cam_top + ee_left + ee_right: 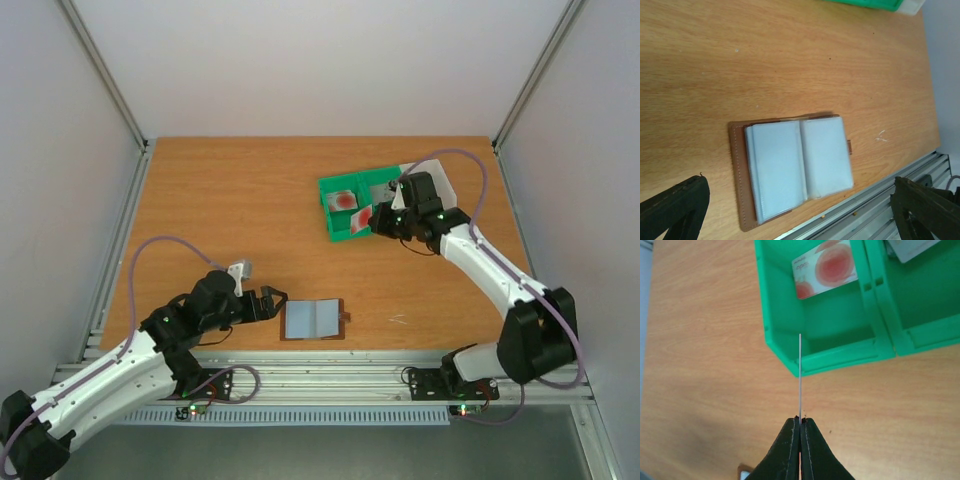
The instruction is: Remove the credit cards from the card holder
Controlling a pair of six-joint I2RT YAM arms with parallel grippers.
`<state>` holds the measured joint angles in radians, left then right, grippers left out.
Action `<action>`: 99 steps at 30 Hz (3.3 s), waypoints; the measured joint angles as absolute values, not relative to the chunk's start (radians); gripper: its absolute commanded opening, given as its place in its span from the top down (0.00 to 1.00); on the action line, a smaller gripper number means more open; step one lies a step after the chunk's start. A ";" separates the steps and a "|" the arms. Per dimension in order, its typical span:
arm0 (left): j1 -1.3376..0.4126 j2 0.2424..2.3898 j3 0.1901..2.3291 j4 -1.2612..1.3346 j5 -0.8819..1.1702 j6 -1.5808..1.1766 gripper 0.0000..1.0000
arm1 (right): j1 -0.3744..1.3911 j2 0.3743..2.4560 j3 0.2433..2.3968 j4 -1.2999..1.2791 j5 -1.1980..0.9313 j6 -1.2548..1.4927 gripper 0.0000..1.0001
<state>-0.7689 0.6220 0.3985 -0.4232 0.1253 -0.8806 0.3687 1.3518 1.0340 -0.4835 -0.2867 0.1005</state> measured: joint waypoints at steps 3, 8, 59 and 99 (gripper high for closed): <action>-0.769 0.622 0.398 -0.444 0.122 -0.862 0.01 | 0.352 1.437 1.093 -0.491 -0.292 0.067 0.99; -0.769 0.622 0.400 -0.468 0.115 -0.838 0.01 | 0.341 1.586 1.223 -0.490 -0.307 0.014 0.99; -0.768 0.715 0.424 -0.482 0.084 -0.822 0.14 | 0.283 2.026 1.605 -0.483 -0.377 0.049 0.74; -0.761 1.010 0.364 -0.208 0.295 -0.953 0.35 | 0.742 1.436 0.844 -0.538 -0.466 0.271 0.65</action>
<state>-0.7612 1.0096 0.3645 -0.2077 0.2955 -0.9527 0.7418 1.4357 0.8444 -0.5381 -0.4664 0.2714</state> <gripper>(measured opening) 0.663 0.357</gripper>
